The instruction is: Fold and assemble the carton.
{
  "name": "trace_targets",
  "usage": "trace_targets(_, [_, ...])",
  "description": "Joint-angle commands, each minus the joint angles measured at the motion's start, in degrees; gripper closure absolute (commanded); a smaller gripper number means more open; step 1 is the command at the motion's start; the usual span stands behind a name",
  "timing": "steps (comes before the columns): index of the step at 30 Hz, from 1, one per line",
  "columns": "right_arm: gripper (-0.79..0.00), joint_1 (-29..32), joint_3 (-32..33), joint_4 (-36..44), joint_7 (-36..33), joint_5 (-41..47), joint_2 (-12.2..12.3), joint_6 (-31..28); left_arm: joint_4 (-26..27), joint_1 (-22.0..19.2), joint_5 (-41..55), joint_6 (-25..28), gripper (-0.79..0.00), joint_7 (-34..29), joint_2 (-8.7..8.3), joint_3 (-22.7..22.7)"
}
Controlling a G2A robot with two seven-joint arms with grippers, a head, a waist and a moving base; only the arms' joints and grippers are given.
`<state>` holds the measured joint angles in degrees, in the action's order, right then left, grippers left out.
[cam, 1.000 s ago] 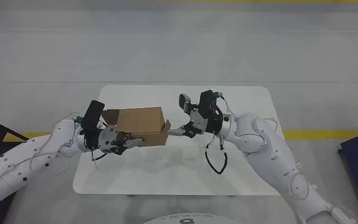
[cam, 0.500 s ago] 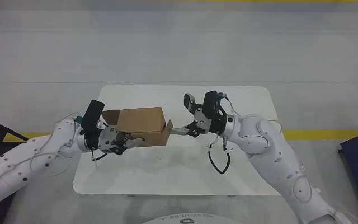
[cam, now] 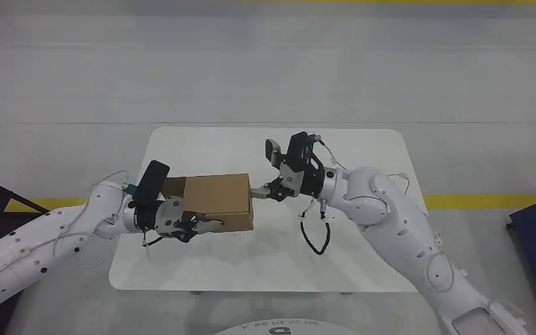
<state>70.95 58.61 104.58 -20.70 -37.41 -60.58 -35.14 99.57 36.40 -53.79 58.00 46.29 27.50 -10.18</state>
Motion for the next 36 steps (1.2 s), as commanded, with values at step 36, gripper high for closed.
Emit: trace_targets(36, [-0.785,5.9,7.1,4.7,-6.0,0.9,1.9,-5.1,-0.5,-0.4,-1.3,0.0,0.0,0.0,-2.26,-0.7])
